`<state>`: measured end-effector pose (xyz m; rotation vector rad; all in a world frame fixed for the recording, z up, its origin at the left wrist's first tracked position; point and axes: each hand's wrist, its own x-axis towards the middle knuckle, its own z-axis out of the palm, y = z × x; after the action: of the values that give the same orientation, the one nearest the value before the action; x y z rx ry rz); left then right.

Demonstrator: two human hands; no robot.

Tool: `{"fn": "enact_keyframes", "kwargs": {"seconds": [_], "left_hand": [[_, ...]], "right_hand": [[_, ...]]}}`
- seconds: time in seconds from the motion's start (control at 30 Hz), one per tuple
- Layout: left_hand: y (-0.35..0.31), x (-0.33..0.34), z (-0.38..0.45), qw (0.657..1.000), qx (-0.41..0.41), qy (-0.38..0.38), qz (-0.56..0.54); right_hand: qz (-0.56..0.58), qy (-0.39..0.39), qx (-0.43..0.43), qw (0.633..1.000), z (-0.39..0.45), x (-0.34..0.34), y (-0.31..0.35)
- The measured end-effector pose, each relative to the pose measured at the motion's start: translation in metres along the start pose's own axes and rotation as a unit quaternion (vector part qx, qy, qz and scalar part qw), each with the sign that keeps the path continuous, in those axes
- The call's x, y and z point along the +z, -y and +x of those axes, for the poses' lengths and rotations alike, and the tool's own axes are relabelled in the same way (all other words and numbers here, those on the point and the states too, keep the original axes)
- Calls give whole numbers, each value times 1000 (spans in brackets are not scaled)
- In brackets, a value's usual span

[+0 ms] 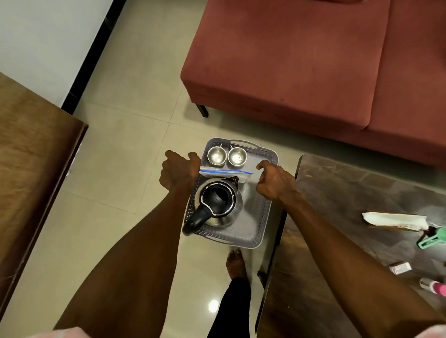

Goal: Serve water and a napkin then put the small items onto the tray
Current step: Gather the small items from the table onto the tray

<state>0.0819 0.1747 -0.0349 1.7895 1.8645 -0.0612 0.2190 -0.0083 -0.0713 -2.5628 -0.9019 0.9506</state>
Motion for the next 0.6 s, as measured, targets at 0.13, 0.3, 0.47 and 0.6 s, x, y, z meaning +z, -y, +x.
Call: {"fn": "enact_keyframes", "kwargs": {"seconds": [0.13, 0.3, 0.47, 0.6], "left_hand": [[0, -3, -23, 998, 46, -44, -28], [-4, 2, -72, 978, 188, -10, -89], [-13, 25, -143, 942, 318, -20, -108], [-23, 55, -210, 932, 342, 24, -119]], "right_hand": [[44, -34, -15, 998, -18, -8, -2], [82, -72, -31, 994, -54, -25, -15], [112, -94, -40, 988, -109, -48, -49], [104, -95, -35, 989, -154, -68, -96]]}}
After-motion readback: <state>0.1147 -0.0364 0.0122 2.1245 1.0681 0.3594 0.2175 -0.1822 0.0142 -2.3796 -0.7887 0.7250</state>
